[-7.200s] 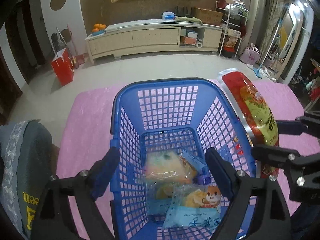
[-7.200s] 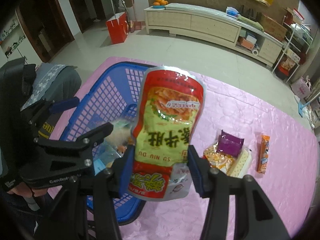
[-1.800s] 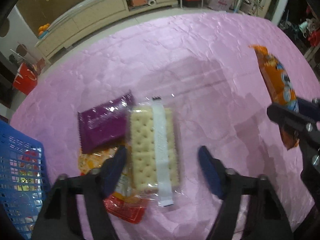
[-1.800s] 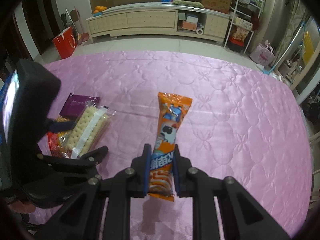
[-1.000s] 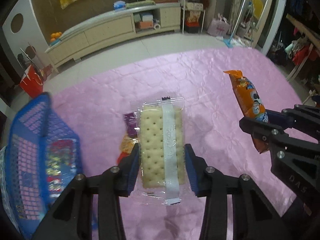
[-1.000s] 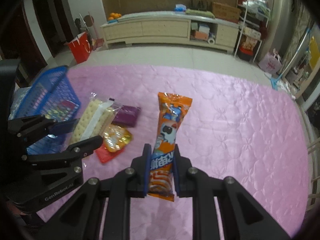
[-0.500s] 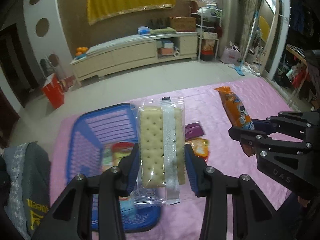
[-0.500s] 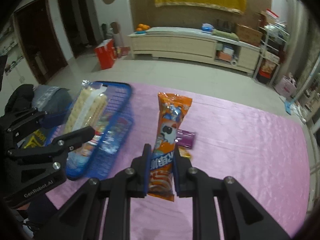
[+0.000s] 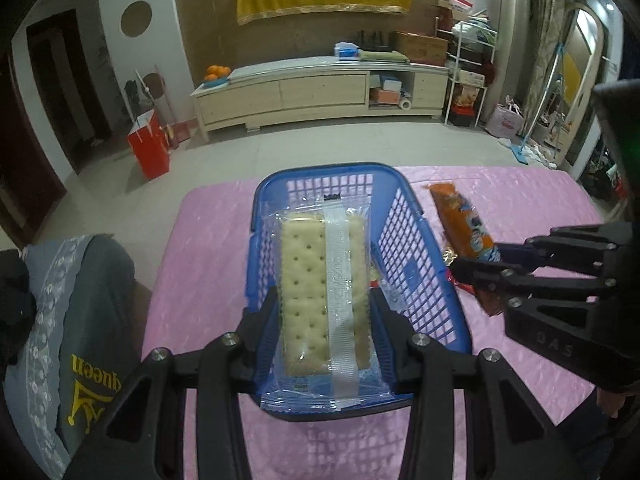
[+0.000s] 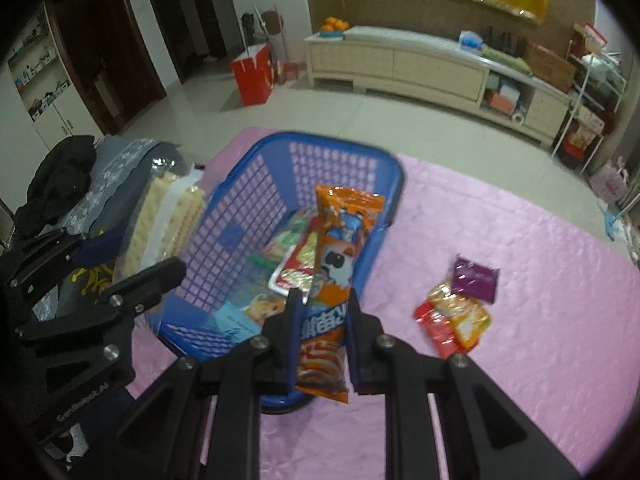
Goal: Organize snacks
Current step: 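Carry the cracker packet over the basket with the left tool while the right tool drops the orange stick in, then open the left tool to drop the white-strip cracker packet into the basket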
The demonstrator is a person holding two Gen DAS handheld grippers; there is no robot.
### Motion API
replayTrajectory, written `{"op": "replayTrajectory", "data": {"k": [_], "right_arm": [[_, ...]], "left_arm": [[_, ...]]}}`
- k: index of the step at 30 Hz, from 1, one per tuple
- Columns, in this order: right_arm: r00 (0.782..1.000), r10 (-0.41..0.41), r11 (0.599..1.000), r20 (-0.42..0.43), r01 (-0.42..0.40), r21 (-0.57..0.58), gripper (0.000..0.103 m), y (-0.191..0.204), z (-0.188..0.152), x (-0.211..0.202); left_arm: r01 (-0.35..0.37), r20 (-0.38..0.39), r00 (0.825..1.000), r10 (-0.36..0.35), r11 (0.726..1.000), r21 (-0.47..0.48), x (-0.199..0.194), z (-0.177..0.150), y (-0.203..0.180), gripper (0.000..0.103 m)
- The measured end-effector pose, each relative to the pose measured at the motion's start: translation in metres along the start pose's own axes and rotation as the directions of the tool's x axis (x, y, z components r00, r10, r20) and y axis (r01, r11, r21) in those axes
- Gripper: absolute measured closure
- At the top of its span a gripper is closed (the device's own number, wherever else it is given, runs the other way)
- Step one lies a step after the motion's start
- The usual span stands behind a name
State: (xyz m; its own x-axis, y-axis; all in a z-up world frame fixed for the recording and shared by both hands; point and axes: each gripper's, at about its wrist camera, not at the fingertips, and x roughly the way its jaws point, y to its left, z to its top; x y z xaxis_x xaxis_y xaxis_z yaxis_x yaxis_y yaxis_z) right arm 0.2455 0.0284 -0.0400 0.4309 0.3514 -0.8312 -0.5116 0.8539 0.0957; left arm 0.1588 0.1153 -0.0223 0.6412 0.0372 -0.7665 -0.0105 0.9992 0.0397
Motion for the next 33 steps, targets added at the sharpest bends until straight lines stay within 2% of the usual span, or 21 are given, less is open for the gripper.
{"op": "replayTrajectory", "data": {"k": [12, 16, 17, 19, 20, 21, 24, 33], "right_arm": [[0.996, 0.007, 1.0, -0.084, -0.009, -0.024, 0.079, 0.028, -0.004, 0.026], [0.995, -0.027, 0.998, -0.095, 0.021, -0.059, 0.078, 0.034, -0.005, 0.028], [0.994, -0.034, 0.998, -0.106, 0.028, -0.057, 0.077, 0.033, -0.005, 0.029], [0.993, -0.021, 0.999, -0.114, 0.016, -0.045, 0.064, 0.032, -0.005, 0.029], [0.993, -0.012, 0.999, -0.116, 0.007, -0.042, 0.049, 0.031, -0.005, 0.029], [0.994, -0.012, 0.999, -0.113, 0.008, -0.04, 0.04, 0.03, -0.006, 0.028], [0.996, -0.047, 0.998, -0.082, 0.044, -0.037, 0.039, 0.027, -0.008, 0.022], [0.995, -0.073, 0.997, -0.061, 0.071, -0.018, 0.039, 0.009, -0.014, 0.003]], "left_arm": [[-0.002, -0.023, 1.0, 0.002, 1.0, -0.023, 0.005, -0.008, 0.014, 0.063], [-0.007, -0.032, 0.999, 0.006, 0.999, -0.032, 0.007, -0.007, 0.014, 0.063], [-0.002, -0.031, 1.0, 0.001, 1.0, -0.031, 0.008, -0.008, 0.013, 0.063], [0.004, -0.03, 1.0, -0.004, 1.0, -0.024, 0.008, -0.008, 0.01, 0.063], [0.005, -0.031, 1.0, -0.005, 1.0, -0.022, 0.008, -0.01, 0.01, 0.063], [0.004, -0.032, 0.999, -0.005, 1.0, -0.018, 0.008, -0.01, 0.009, 0.063], [0.006, -0.031, 0.999, -0.006, 1.0, -0.012, 0.006, -0.01, 0.009, 0.063], [0.029, -0.03, 0.999, -0.029, 1.0, 0.011, 0.005, -0.005, -0.008, 0.063]]}}
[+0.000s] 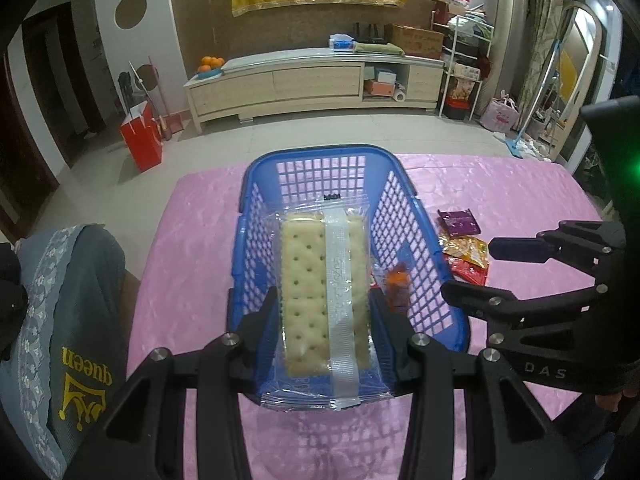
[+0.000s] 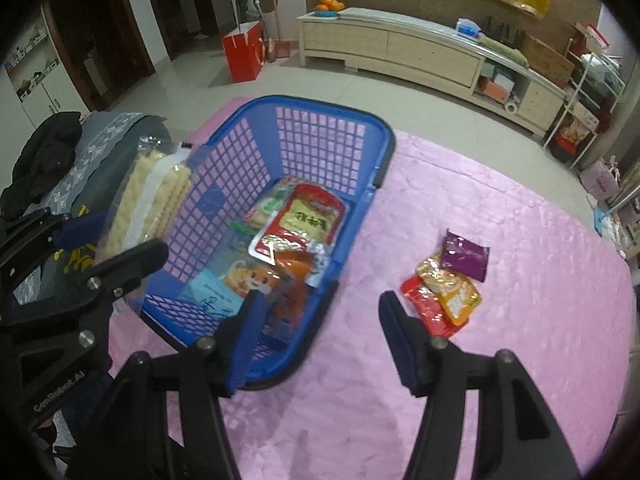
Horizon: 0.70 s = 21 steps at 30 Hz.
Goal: Organize snacks
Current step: 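Open the left tool to drop the white-strip cracker packet into the basket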
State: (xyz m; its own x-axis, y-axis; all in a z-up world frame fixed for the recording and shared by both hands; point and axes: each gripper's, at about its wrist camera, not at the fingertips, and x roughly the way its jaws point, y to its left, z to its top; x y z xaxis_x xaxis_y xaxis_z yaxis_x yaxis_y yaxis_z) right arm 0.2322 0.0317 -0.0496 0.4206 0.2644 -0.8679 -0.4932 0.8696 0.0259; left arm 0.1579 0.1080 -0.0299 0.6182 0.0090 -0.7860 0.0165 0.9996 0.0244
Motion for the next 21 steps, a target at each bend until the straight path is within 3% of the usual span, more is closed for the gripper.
{"op": "replayTrajectory", "data": {"k": [21], "right_arm": [[0.998, -0.055, 0.993, 0.012, 0.053, 0.101, 0.039, -0.068, -0.014, 0.002]], "left_arm": [[0.096, -0.083, 0.992, -0.092, 0.994, 0.05, 0.053, 0.017, -0.049, 0.062]]}}
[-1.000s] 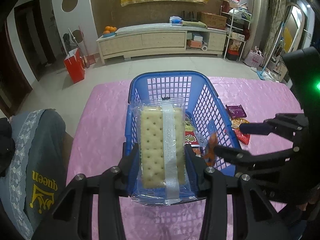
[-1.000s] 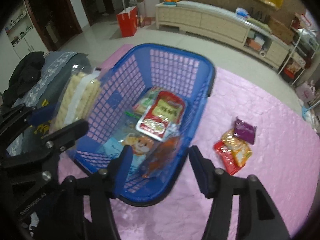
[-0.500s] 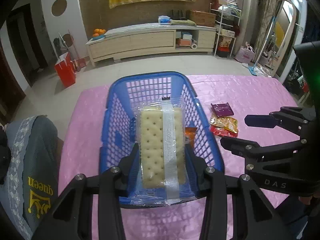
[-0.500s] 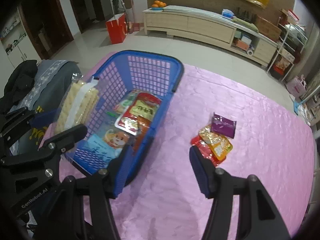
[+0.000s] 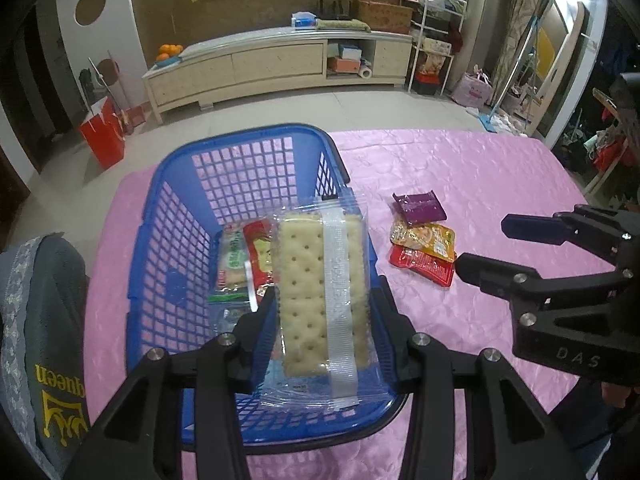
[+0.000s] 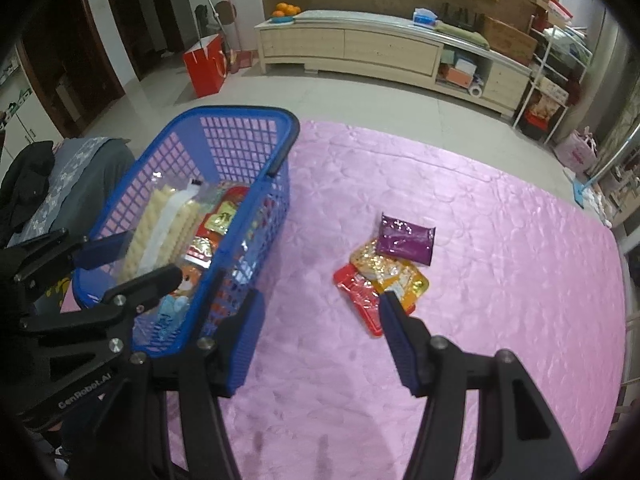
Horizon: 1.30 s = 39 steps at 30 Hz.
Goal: Organize snacks
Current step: 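Open the left tool to drop the white-strip cracker packet into the basket, then move both tools toward the purple, yellow and red packets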
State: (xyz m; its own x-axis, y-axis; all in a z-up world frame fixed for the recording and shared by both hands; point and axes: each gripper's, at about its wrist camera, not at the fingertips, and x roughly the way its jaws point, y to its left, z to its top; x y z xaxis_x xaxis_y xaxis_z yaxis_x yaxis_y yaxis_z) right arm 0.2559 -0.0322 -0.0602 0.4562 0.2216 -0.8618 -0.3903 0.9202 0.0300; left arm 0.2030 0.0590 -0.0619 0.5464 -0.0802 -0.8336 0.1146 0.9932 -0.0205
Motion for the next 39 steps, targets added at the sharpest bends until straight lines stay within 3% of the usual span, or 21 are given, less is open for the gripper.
{"op": "replayTrajectory", "data": {"k": [1, 2, 4, 7, 16, 23, 31, 39], "right_arm": [[1.0, 0.0, 1.0, 0.0, 0.0, -0.001, 0.039, -0.001, 0.0, 0.001], [1.0, 0.003, 1.0, 0.0, -0.003, -0.002, 0.039, -0.001, 0.0, 0.002], [1.0, 0.006, 1.0, -0.002, -0.006, 0.0, 0.039, -0.002, 0.0, 0.003], [1.0, 0.019, 1.0, 0.002, -0.019, -0.003, 0.039, -0.001, -0.001, 0.003], [0.999, 0.02, 1.0, 0.041, -0.019, -0.003, 0.039, -0.016, -0.01, -0.022], [0.997, -0.019, 0.999, 0.078, 0.017, 0.028, 0.039, -0.061, -0.027, -0.047], [0.997, -0.054, 0.997, 0.057, 0.05, 0.061, 0.039, -0.113, -0.049, -0.046], [0.998, -0.046, 0.997, 0.033, 0.044, 0.071, 0.039, -0.15, -0.063, -0.021]], "left_arm": [[0.001, -0.003, 1.0, -0.001, 1.0, -0.001, 0.002, 0.0, -0.002, 0.054], [-0.001, 0.0, 1.0, 0.001, 1.0, -0.004, 0.004, 0.0, -0.001, 0.038], [-0.01, 0.015, 1.0, 0.01, 1.0, -0.003, 0.003, 0.0, 0.001, 0.029], [-0.039, 0.023, 0.999, 0.039, 0.999, 0.012, -0.001, -0.001, 0.002, 0.024], [-0.037, 0.072, 0.997, 0.035, 0.999, 0.038, -0.03, 0.001, -0.015, 0.023], [-0.025, 0.087, 0.996, 0.018, 0.996, 0.085, -0.034, 0.009, -0.059, 0.023], [0.016, 0.056, 0.998, -0.022, 0.994, 0.106, -0.008, 0.014, -0.116, 0.023], [0.021, 0.003, 1.0, -0.022, 0.995, 0.092, 0.03, 0.014, -0.146, 0.023]]}}
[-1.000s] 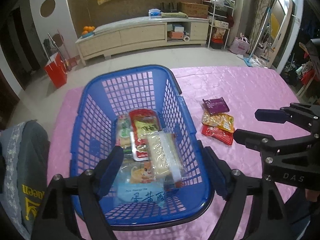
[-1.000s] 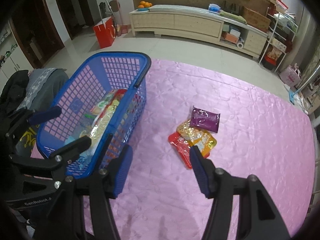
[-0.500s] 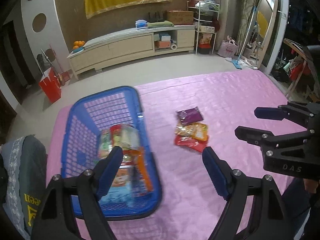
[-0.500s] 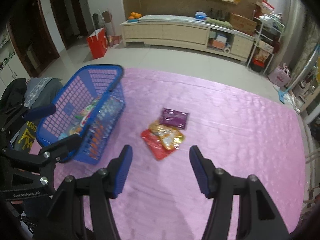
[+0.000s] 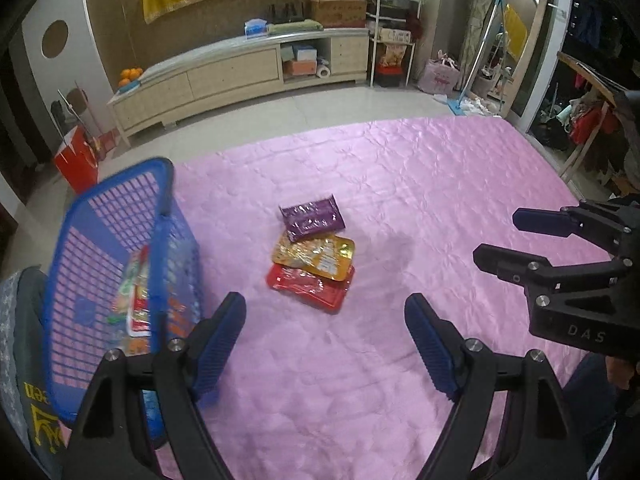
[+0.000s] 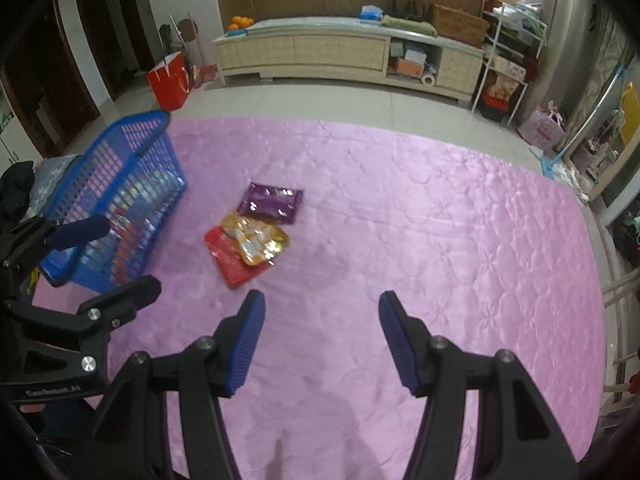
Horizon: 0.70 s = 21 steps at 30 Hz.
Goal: Organize snacks
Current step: 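Move both tools toward the purple, yellow and red packets, then close the right tool on the purple packet and lift it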
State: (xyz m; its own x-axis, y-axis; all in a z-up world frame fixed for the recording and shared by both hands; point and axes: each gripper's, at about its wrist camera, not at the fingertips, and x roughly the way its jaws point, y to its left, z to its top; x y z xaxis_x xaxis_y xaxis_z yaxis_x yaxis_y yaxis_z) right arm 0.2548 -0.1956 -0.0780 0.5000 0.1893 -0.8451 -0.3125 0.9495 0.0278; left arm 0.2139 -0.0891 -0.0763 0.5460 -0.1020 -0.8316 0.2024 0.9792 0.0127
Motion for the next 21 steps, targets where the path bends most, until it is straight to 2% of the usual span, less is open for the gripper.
{"op": "replayTrajectory", "data": {"k": [3, 7, 10, 15, 21], "right_arm": [[0.999, 0.048, 0.998, -0.012, -0.049, -0.027, 0.039, -0.007, -0.002, 0.018], [0.997, 0.063, 0.994, -0.035, -0.065, -0.087, 0.039, -0.007, -0.001, 0.043], [0.993, 0.104, 0.985, -0.048, -0.109, -0.131, 0.039, -0.009, 0.004, 0.063], [0.985, 0.157, 0.952, -0.065, -0.169, -0.254, 0.039, -0.005, 0.018, 0.094], [0.976, 0.199, 0.885, -0.088, -0.217, -0.413, 0.039, 0.01, 0.039, 0.127]], "left_arm": [[-0.034, -0.008, 0.999, 0.034, 0.999, -0.015, 0.015, -0.006, -0.003, 0.023], [-0.07, -0.018, 0.997, 0.069, 0.995, -0.071, 0.033, -0.012, 0.001, 0.023], [-0.082, -0.016, 0.997, 0.081, 0.99, -0.118, 0.044, -0.02, 0.001, 0.023], [-0.143, -0.053, 0.989, 0.137, 0.978, -0.155, 0.068, -0.027, 0.0, 0.023], [-0.136, -0.074, 0.99, 0.121, 0.96, -0.244, 0.087, -0.017, 0.017, 0.023]]}}
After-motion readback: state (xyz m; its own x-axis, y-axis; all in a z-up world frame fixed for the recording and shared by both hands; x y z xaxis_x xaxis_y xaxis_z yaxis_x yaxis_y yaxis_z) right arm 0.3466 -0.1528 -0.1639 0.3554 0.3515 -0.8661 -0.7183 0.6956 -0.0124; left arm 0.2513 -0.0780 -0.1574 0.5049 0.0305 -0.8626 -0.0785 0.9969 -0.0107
